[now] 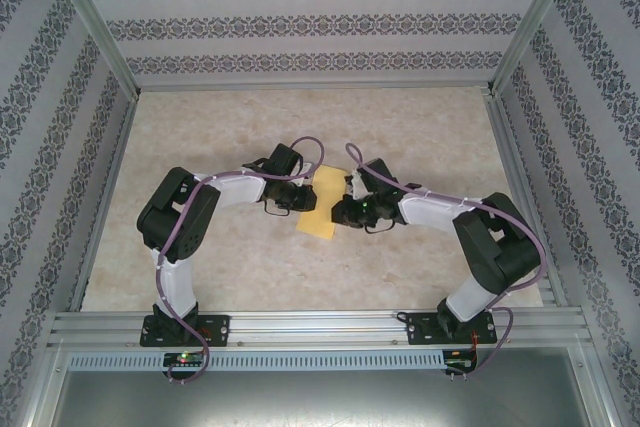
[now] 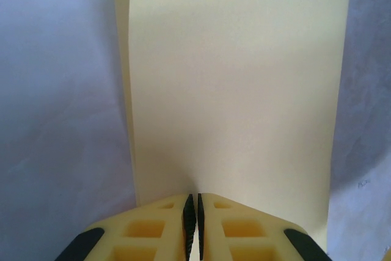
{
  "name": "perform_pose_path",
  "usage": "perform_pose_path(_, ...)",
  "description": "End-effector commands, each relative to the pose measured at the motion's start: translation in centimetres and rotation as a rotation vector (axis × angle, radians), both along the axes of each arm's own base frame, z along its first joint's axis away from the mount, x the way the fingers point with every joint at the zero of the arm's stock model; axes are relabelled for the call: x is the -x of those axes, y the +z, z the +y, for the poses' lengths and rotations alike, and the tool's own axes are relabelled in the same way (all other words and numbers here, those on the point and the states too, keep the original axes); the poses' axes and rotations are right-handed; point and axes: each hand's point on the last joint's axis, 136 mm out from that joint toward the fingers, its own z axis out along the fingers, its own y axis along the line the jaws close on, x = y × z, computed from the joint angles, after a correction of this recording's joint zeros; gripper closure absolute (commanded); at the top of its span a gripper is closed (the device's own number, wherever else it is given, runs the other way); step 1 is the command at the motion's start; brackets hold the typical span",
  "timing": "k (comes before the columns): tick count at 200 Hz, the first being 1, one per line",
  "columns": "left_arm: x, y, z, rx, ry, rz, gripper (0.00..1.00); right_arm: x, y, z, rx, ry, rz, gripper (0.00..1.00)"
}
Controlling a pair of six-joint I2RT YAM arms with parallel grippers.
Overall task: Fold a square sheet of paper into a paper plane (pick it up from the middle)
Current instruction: Fold the square sheet of paper in half at the center of the table.
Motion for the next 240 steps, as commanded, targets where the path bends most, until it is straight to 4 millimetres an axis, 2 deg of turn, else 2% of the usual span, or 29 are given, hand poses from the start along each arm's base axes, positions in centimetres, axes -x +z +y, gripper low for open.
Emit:
perform_pose_path(1, 2.7, -5.0, 2.6, -0.189, -0.003, 0.103, 0.83, -3.6, 1.4, 0.4, -0.02, -0.066, -0.064, 0.86)
perform_pose_path(47, 2.7, -5.0, 2.5, -0.212, -0.012, 0.091, 0.83, -6.6, -0.1, 0.2, 0.018, -0.072, -0.061, 0.86)
perform_pose_path(86, 2.6, -5.2, 2.6, -0.223, -0.011, 0.084, 0.83, -8.1, -1.8, -0.4, 0.063, -0.07, -0.085, 0.87)
perform_pose_path(155, 3.0, -6.0, 3.6, -0.272, -0.015, 0.08, 0.83, -8.9, -4.3, -4.4, 0.236, -0.111, -0.097, 0.87)
perform_pose_path(199, 3.2, -6.5, 4.0, -0.294, -0.021, 0.081, 0.83, -9.5, -3.3, -5.9, 0.224, -0.143, -0.114, 0.87)
perform_pose_path(213, 3.2, -6.5, 4.2, -0.305, -0.028, 0.081, 0.83, -9.9, -2.0, -5.2, 0.174, -0.14, -0.128, 0.88)
perform_pose_path(240, 3.2, -6.6, 4.5, -0.327, -0.036, 0.076, 0.83, -9.7, 0.9, -2.8, 0.122, -0.098, -0.17, 0.87)
